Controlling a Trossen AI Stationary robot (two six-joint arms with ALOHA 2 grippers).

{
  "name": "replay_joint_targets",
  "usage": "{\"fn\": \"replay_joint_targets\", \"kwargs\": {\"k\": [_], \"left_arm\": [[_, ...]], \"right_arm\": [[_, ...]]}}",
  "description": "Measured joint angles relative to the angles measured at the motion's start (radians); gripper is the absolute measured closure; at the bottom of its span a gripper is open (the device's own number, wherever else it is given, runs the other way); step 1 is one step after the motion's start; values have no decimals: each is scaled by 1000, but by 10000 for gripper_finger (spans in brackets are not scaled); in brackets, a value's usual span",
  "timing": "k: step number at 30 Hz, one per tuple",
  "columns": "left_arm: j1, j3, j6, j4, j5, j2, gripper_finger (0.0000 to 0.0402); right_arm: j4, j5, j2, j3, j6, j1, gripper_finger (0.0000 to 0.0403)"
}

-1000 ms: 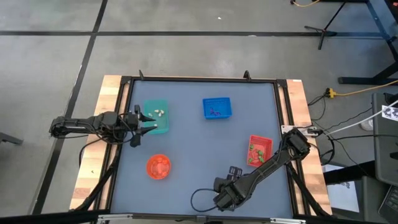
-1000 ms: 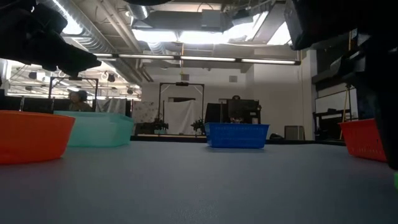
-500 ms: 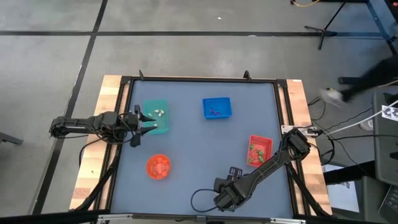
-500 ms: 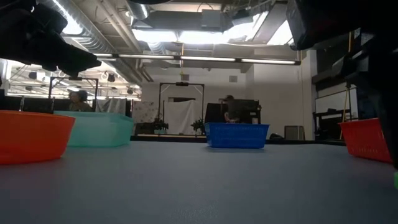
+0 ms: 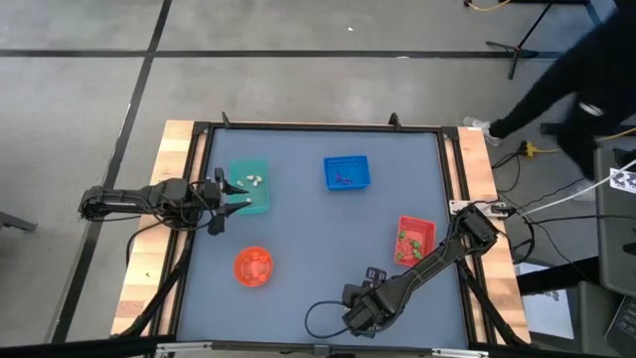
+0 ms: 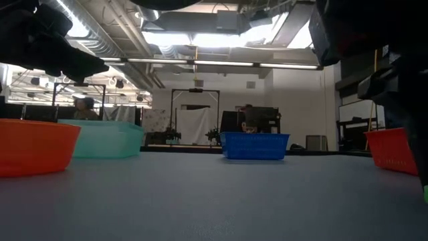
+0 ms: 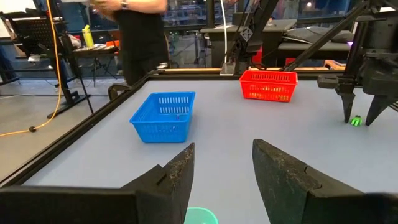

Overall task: Sort Halloween decoration
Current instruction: Put the green skeleton toy into the orange bin

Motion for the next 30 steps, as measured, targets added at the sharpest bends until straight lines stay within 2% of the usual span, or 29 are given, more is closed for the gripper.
{"fn": "replay_joint_targets", "kwargs": {"k": [10, 15, 23, 30], "left_arm": [[0, 0, 0, 0, 0, 0, 253], [0, 0, 0, 0, 0, 0, 253], [0, 0, 0, 0, 0, 0, 253], [0, 0, 0, 0, 0, 0, 253]], "right_arm": [[9, -2, 2, 0, 0, 0, 319], [8, -36, 2, -1, 0, 0, 350], [-4, -64, 5, 13, 0, -2, 353], [-100, -89, 13, 99, -7, -22, 355]]}}
